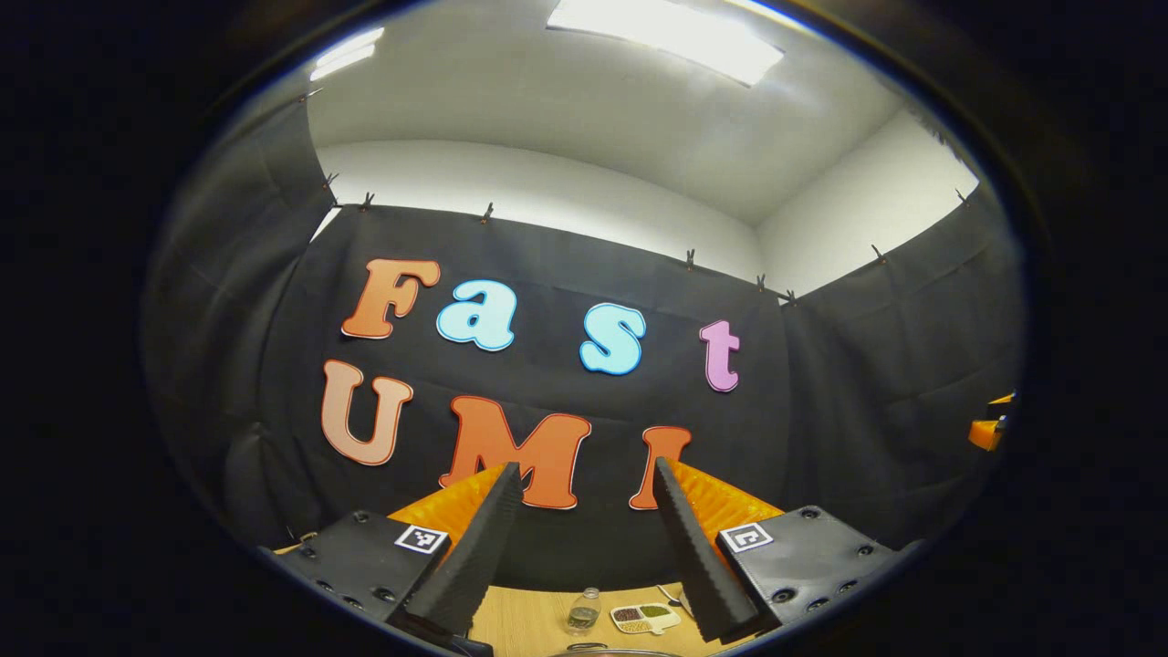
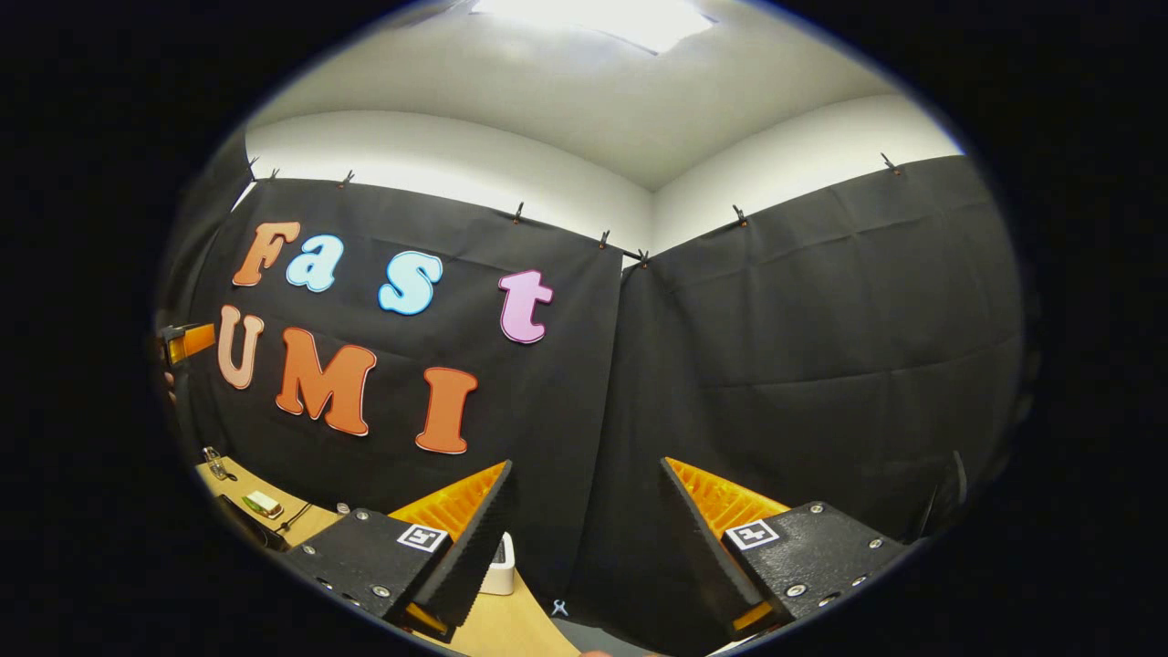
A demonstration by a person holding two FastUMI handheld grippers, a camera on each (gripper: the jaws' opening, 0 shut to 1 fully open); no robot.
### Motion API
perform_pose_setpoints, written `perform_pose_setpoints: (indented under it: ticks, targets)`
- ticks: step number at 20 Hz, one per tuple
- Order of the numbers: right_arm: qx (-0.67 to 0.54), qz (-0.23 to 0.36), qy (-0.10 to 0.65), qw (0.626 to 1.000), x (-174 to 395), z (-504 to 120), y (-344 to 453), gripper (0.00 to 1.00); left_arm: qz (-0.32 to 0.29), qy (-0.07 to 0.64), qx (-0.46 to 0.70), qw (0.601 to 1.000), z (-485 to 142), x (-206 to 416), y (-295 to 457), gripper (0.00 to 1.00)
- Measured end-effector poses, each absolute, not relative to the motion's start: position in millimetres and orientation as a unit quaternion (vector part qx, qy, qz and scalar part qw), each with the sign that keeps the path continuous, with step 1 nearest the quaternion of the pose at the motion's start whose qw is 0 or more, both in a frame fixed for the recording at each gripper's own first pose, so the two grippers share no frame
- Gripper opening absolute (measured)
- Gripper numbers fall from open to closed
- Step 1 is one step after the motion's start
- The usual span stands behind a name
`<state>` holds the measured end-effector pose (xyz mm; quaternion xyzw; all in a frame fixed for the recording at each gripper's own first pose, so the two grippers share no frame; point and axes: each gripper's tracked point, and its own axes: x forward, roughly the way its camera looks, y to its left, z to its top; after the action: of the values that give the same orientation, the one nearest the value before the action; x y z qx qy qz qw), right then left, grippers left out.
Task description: First push the handle of the pot to place it horizontally, then grasp the pot with both hands and set it on the induction cooktop.
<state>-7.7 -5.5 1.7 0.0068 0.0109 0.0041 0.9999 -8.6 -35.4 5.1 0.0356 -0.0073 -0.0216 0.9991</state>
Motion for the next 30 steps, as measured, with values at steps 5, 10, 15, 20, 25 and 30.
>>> perform_pose_setpoints:
  ticks: [5, 10, 15, 20, 25, 30]
  targets:
    - [0.007, 0.003, 0.018, 1.0, -9.9, 1.1, -6.9, 0.95, -0.026, -0.007, 0.043, 0.999, 4.6, -11.2, -42.3, 0.93]
    - [0.006, -0.001, 0.035, 0.999, -12.0, -2.3, -9.6, 0.93, -0.025, -0.006, 0.047, 0.999, 4.4, -9.1, -35.1, 0.93]
    - [0.002, 0.009, 0.057, 0.998, -23.4, -21.2, 1.2, 0.95, -0.022, -0.002, 0.043, 0.999, -0.9, -8.3, -23.0, 0.93]
    - [0.015, 0.037, 0.091, 0.995, -32.8, -48.0, 43.2, 0.95, -0.013, 0.002, 0.049, 0.999, -9.1, -7.7, -6.9, 0.93]
    - [0.041, 0.087, 0.182, 0.979, -45.8, -114.1, 94.1, 0.95, -0.005, 0.013, 0.052, 0.999, -20.4, -7.2, 7.8, 0.93]
    - [0.059, 0.113, 0.286, 0.95, -71.3, -192.1, 142.1, 0.92, 0.005, 0.029, 0.049, 0.998, -34.8, -4.3, 24.3, 0.93]
